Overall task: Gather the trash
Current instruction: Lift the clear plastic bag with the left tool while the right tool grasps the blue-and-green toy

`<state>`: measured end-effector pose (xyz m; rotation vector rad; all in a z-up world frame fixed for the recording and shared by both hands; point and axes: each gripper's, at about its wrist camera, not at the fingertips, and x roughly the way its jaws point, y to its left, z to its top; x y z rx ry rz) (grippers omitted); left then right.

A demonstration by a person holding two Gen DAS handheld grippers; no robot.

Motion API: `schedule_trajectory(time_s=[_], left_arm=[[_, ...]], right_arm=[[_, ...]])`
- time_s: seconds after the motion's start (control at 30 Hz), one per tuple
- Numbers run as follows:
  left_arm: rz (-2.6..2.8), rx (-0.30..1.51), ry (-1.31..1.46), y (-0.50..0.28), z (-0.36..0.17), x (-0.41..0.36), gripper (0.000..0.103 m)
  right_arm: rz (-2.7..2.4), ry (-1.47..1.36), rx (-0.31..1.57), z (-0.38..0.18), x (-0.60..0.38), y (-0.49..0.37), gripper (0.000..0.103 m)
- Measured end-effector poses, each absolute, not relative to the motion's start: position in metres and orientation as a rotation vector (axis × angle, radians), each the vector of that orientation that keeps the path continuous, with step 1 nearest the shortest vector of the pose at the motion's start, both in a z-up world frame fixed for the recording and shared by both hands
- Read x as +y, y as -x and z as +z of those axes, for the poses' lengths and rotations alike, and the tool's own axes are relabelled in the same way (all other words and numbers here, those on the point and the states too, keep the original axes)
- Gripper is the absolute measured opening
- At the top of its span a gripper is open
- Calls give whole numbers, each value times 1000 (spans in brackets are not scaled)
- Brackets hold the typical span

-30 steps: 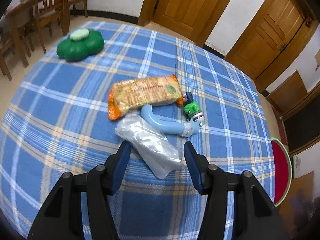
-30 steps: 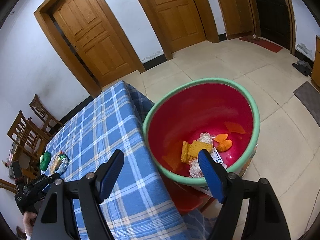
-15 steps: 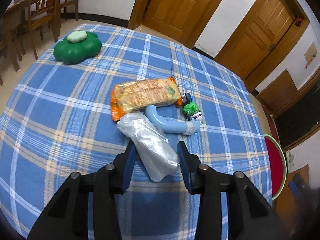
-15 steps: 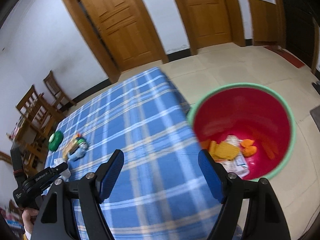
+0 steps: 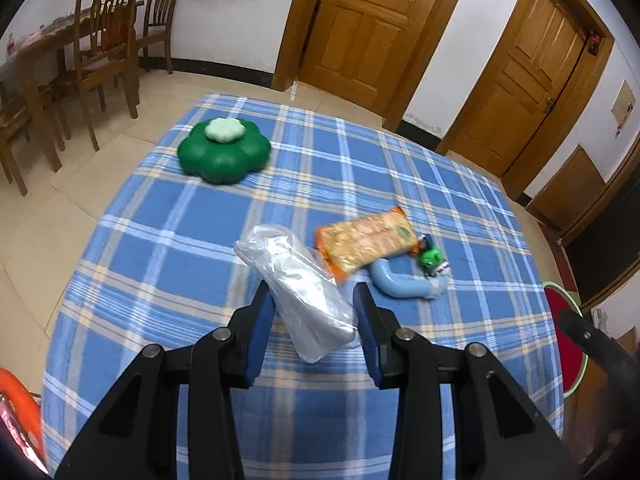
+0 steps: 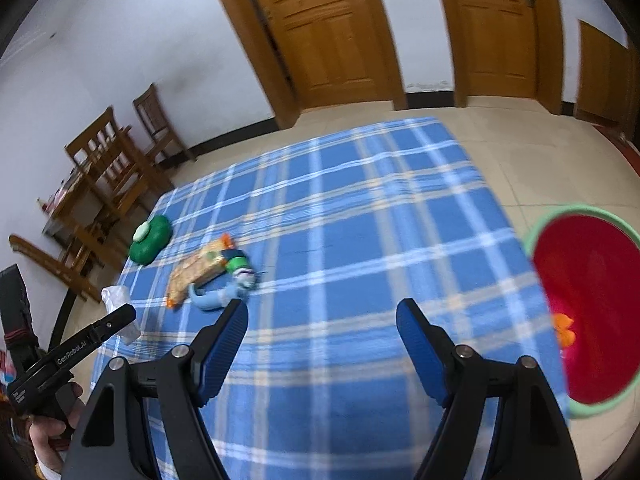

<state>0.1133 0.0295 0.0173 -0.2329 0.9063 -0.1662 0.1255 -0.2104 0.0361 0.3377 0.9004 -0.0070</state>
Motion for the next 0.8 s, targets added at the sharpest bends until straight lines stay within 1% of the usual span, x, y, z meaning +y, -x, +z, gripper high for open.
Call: schedule_trajectory(time_s=[0.2,0.37,0.5,0.73,0.8], left_arm=[[-179,916,241,-122,12,43,40],[-187,930,257,-128,4,50,40],[-188,942,268,-132,-2,53,40],[-195,950,276,-135,-9,52,40],[-201,948,275,-135,-10,50,40]], right_arm=[[55,-288,935,24,-178,-163,78],[90,-256,980,7,-158,-190,72],[119,-231,1012,-3,-147,-203,63],[118,-204,1036,-12,-139,-215,54],[110,-203,1036,-12,-139,-217,48]])
